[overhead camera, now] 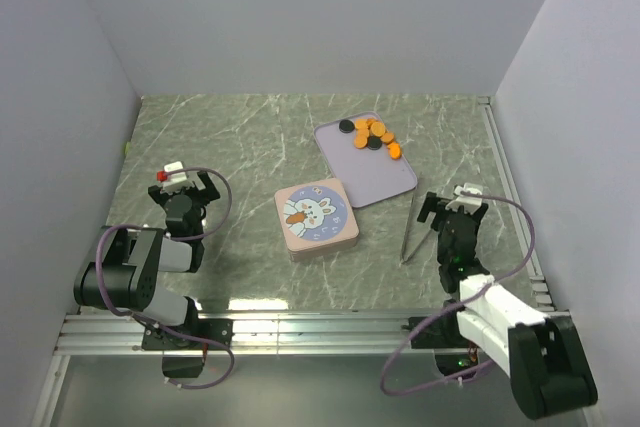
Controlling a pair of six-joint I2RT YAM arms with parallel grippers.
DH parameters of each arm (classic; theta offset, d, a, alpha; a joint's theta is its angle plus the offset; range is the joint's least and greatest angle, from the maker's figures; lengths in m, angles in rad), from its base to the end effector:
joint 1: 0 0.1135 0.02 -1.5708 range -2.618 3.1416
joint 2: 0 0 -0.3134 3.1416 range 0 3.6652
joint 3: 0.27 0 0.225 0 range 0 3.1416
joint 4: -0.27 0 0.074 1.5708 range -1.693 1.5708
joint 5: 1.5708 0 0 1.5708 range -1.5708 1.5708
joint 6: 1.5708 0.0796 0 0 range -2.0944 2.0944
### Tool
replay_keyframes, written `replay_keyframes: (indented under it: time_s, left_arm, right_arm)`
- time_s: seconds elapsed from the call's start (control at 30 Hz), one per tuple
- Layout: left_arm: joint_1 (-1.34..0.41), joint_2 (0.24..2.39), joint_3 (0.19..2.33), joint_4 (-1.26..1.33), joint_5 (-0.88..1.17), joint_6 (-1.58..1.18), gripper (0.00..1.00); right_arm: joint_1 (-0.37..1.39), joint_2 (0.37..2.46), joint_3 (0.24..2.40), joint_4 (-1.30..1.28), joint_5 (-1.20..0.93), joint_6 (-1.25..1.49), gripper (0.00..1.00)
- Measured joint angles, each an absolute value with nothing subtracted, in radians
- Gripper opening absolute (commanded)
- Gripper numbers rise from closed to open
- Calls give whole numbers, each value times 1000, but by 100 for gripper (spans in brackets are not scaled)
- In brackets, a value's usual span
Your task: Pack the cookies
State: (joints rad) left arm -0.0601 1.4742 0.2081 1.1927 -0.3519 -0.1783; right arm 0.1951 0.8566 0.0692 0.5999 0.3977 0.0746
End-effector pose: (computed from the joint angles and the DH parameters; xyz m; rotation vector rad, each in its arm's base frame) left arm 0.2616 0.0117 0.2257 -0.3626 1.6002 0.1069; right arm 0.1581 -0.0002 0.2115 0.1832 1.7363 -0.1522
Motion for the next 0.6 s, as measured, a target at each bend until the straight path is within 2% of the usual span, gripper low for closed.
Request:
replay_keyframes:
  time_s: [0.4, 0.6]
  left_arm:
    - [-60, 1474, 208, 1193, -352, -178, 100]
    - [-60, 1474, 210, 1193, -352, -178, 99]
  right_arm:
    - [117, 1221, 124, 1055, 276, 83, 100]
    - [97, 1311, 173, 1065, 224, 84, 100]
